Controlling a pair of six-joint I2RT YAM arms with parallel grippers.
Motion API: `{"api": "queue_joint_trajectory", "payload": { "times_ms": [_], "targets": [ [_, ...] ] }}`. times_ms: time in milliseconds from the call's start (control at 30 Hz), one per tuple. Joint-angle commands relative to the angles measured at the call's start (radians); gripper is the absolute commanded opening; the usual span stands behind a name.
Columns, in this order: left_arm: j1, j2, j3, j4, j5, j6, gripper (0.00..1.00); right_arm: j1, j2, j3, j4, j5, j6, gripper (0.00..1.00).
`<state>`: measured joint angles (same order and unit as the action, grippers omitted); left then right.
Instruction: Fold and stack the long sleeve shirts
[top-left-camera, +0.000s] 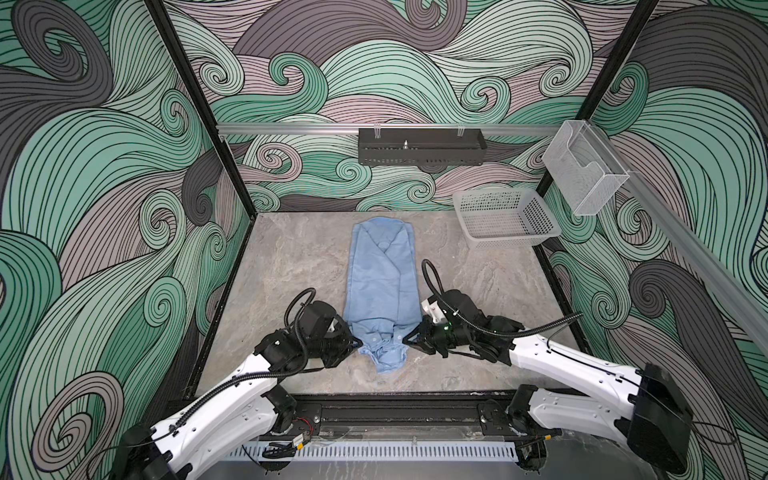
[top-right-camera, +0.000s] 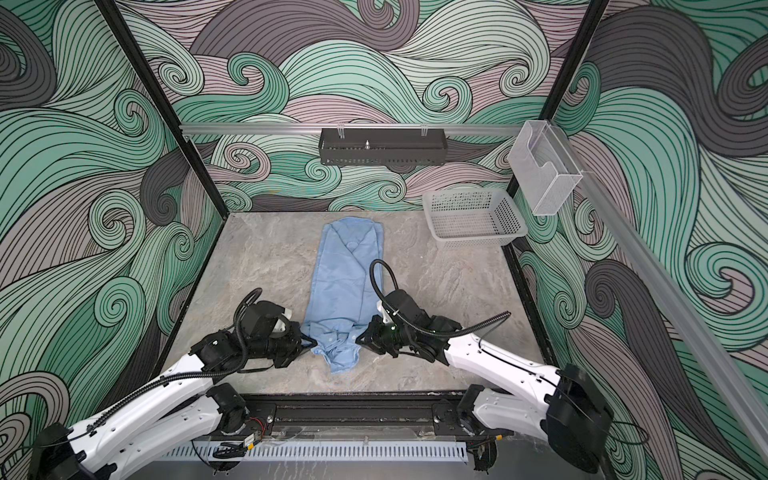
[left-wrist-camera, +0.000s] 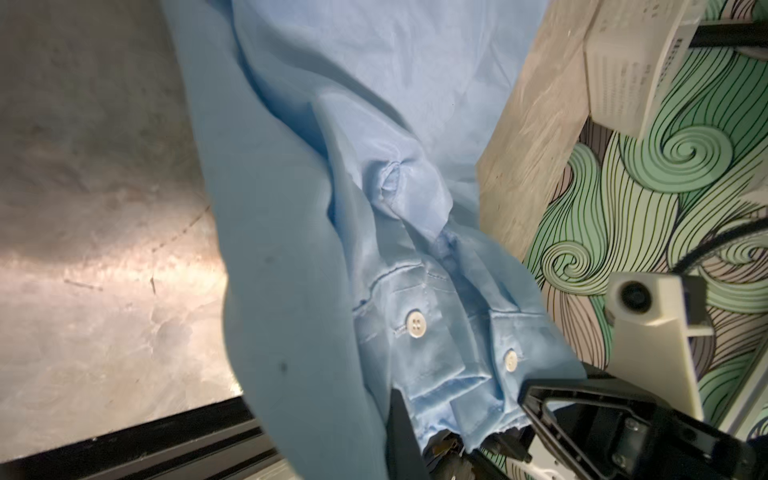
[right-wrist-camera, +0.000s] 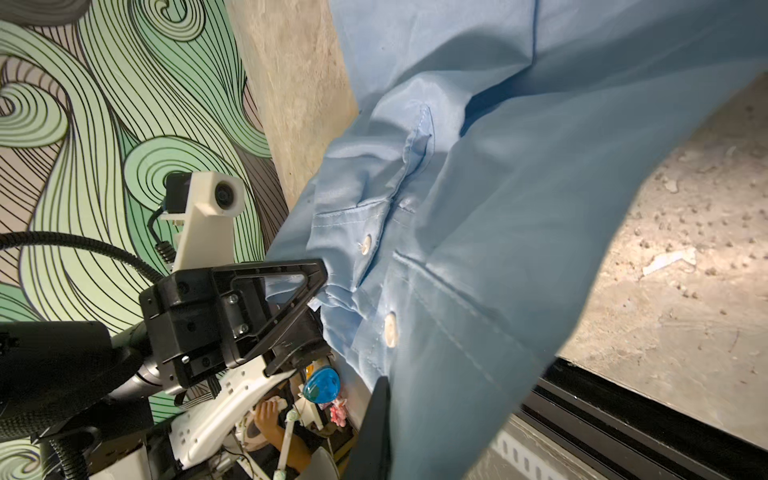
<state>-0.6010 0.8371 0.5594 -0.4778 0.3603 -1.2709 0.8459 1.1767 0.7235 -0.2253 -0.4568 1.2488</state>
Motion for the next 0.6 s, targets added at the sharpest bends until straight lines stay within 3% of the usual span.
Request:
{"api": "queue_joint_trajectory", "payload": {
  "times_ms": [0, 200, 333, 567],
  "targets": [
    [0.097, 0.077, 0.105, 0.032, 0.113, 0.121, 0.00, -0.052, 0.083, 0.071, 0.028, -0.101, -0.016, 0.09],
    [0.217, 0.277, 0.249, 0.031, 0.235, 0.190, 0.00, -0.152, 0.242, 0.214, -0.010, -0.189, -0.048, 0.09],
    [0.260, 0.382, 0.353, -0.059, 0.330, 0.281, 0.00, -0.192, 0.281, 0.290, -0.076, -0.209, -0.105, 0.07],
    [0.254, 0.261, 0.216, -0.043, 0.348, 0.236, 0.00, -0.169, 0.202, 0.218, -0.098, -0.218, -0.102, 0.04]
  ]
}}
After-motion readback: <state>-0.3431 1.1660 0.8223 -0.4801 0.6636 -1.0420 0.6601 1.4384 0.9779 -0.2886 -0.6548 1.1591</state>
